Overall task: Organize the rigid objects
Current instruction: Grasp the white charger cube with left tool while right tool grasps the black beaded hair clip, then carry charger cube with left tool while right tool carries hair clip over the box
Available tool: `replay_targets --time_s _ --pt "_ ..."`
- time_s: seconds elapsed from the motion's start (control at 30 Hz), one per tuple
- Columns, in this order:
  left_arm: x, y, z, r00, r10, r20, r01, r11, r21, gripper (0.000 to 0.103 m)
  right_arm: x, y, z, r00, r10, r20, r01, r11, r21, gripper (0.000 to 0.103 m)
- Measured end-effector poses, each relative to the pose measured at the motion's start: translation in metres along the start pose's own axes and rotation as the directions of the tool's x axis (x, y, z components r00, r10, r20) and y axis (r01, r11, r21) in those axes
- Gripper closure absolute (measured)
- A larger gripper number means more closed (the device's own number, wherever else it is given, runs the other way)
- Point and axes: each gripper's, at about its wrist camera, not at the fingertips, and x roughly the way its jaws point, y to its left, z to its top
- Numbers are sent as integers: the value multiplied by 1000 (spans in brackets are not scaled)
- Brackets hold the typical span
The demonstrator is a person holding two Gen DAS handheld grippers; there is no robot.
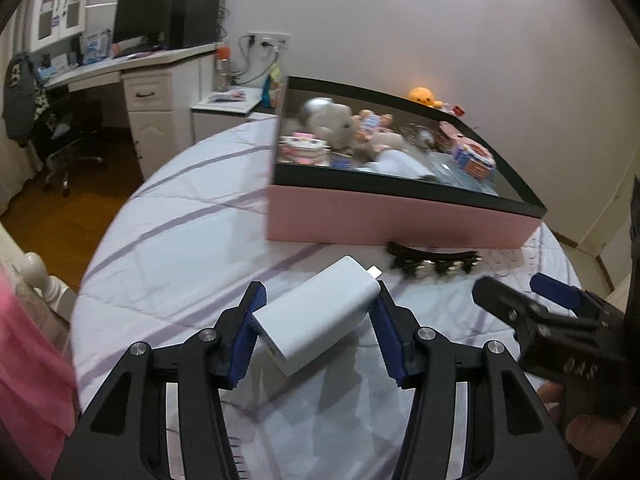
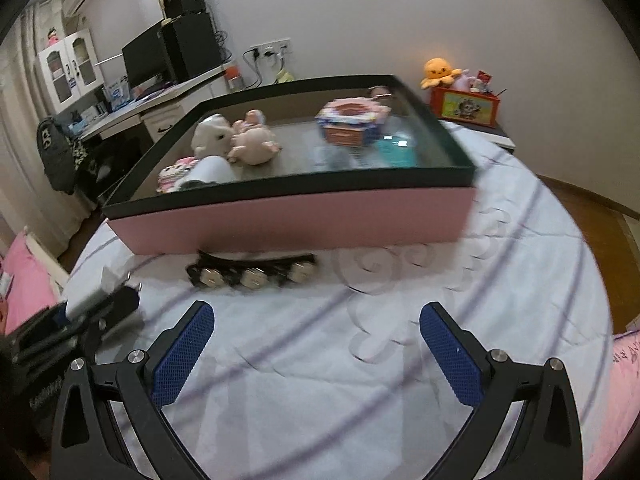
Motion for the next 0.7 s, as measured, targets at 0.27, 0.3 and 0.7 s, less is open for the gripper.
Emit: replay_targets --time_s 0.27,0.3,0.7 --pt "1 28 -1 1000 -13 -9 12 997 -70 49 35 35 14 998 -14 -60 11 999 -43 0" --pt "1 28 -2 1000 -17 -7 16 997 -70 49 43 40 13 996 -43 -81 38 997 -62 0" --pt "1 22 -4 1000 -22 -5 21 999 -48 49 25 41 4 999 9 -42 -12 996 -89 7"
